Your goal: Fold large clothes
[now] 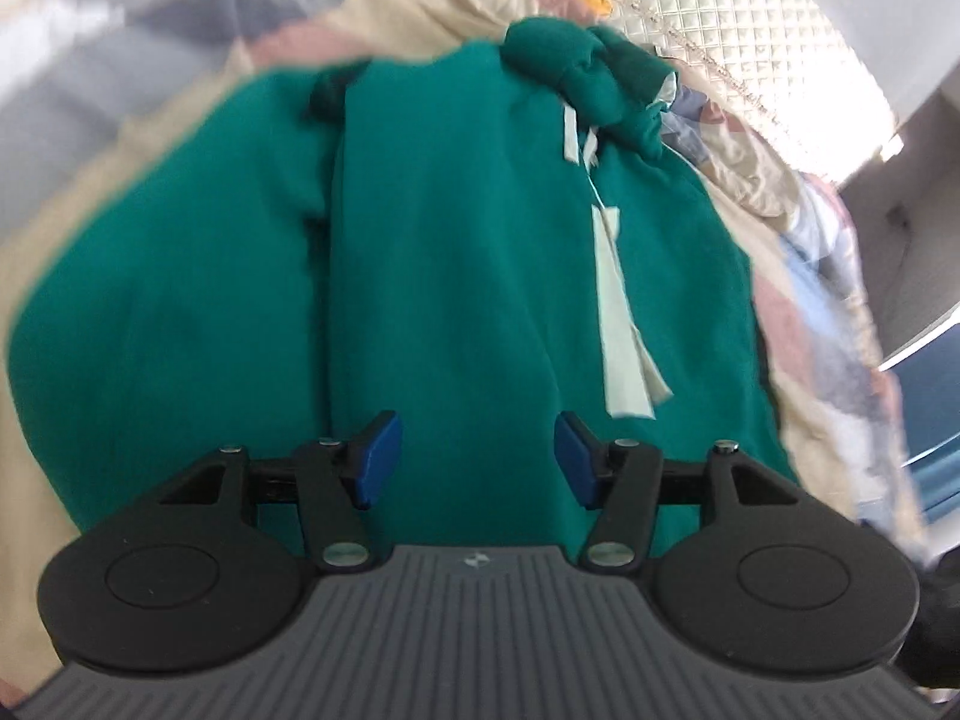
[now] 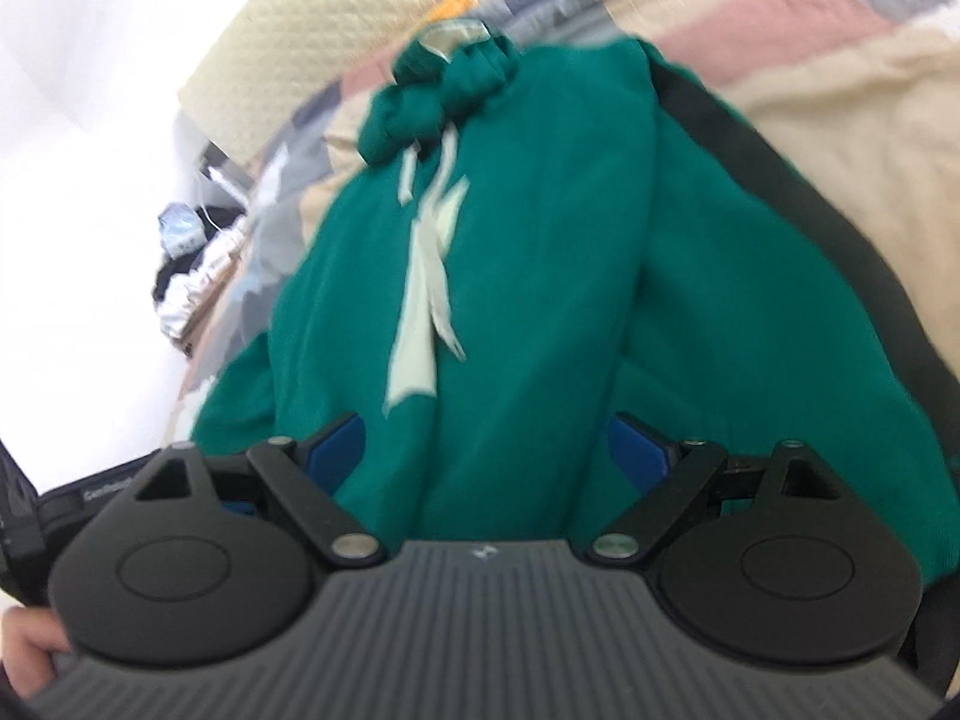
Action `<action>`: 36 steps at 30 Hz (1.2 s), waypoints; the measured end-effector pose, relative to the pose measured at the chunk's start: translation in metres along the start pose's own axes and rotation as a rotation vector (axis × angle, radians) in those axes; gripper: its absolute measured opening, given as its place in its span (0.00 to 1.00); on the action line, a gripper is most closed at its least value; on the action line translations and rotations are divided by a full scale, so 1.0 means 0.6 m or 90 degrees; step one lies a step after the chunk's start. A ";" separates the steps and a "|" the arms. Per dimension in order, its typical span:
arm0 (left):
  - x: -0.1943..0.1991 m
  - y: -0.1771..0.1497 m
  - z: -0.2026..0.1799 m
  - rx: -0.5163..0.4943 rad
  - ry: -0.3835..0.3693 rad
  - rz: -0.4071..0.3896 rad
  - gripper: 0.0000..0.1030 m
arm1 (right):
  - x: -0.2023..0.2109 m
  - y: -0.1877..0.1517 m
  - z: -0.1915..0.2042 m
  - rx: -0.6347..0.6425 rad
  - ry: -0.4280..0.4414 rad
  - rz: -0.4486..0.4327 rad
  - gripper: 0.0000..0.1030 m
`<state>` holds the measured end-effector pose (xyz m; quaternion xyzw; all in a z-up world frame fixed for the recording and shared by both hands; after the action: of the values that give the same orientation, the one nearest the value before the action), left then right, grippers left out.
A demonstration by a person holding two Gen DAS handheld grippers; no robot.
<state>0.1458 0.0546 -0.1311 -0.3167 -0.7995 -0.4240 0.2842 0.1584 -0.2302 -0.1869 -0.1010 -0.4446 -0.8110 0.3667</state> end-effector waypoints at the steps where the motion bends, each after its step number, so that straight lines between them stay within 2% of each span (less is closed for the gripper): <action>1: -0.003 -0.005 0.002 0.004 0.000 0.006 0.67 | -0.002 -0.004 -0.004 -0.015 0.008 0.011 0.72; 3: -0.005 -0.015 0.002 -0.001 -0.007 0.017 0.68 | -0.011 -0.013 -0.013 -0.054 0.024 0.036 0.62; 6: -0.013 -0.021 0.006 0.007 -0.068 0.056 0.72 | -0.027 -0.020 -0.017 -0.097 0.063 0.060 0.58; 7: -0.017 -0.022 0.009 0.008 -0.073 0.067 0.73 | -0.031 -0.021 -0.017 -0.113 0.086 0.066 0.58; 8: -0.021 -0.023 0.011 0.010 -0.074 0.074 0.73 | -0.036 -0.024 -0.015 -0.128 0.109 0.073 0.53; 9: -0.024 -0.024 0.016 0.016 -0.076 0.082 0.73 | -0.041 -0.027 -0.011 -0.133 0.124 0.080 0.40; 11: -0.031 -0.026 0.024 0.030 -0.082 0.089 0.73 | -0.038 -0.030 -0.002 -0.112 0.108 0.064 0.23; 13: -0.034 -0.027 0.025 0.033 -0.081 0.088 0.70 | -0.032 -0.032 0.005 -0.091 0.098 0.044 0.17; 14: -0.032 -0.028 0.025 0.029 -0.077 0.085 0.64 | -0.030 -0.033 0.007 -0.091 0.093 0.029 0.15; 15: -0.031 -0.029 0.025 0.025 -0.076 0.081 0.59 | -0.026 -0.033 0.005 -0.092 0.092 0.018 0.14; 16: -0.031 -0.030 0.023 0.020 -0.079 0.077 0.46 | -0.023 -0.032 0.005 -0.091 0.094 0.008 0.13; 17: -0.032 -0.031 0.022 0.019 -0.084 0.074 0.40 | -0.020 -0.031 0.007 -0.088 0.096 -0.003 0.12; 20: -0.045 -0.017 0.016 0.023 -0.099 0.064 0.10 | -0.011 -0.024 0.014 -0.069 0.105 -0.034 0.11; 23: -0.033 -0.007 0.014 0.029 -0.124 0.038 0.05 | 0.002 -0.017 0.015 -0.062 0.103 -0.067 0.10; 29: 0.030 0.018 0.022 0.070 -0.192 -0.043 0.04 | 0.035 -0.009 0.007 -0.080 0.101 -0.127 0.09; 32: 0.075 0.053 0.030 0.069 -0.193 -0.089 0.04 | 0.062 0.019 0.006 -0.086 0.106 -0.153 0.09; 36: 0.135 0.135 0.047 0.073 -0.182 -0.154 0.03 | 0.111 0.095 0.011 -0.047 0.091 -0.211 0.09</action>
<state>0.1491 0.1361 -0.0456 -0.2588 -0.8868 -0.3593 0.1324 0.1493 -0.2775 -0.1134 0.0177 -0.3978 -0.8812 0.2548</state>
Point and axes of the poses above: each gripper's, at about its wrist camera, not at the fingertips, and x roughly against the way its jaws point, z to its left, y to its top, the point moved 4 cm from there along -x, roughly the way its jaws point, and after that the axes turned 2 degrees about x, right-handed, at the moved point
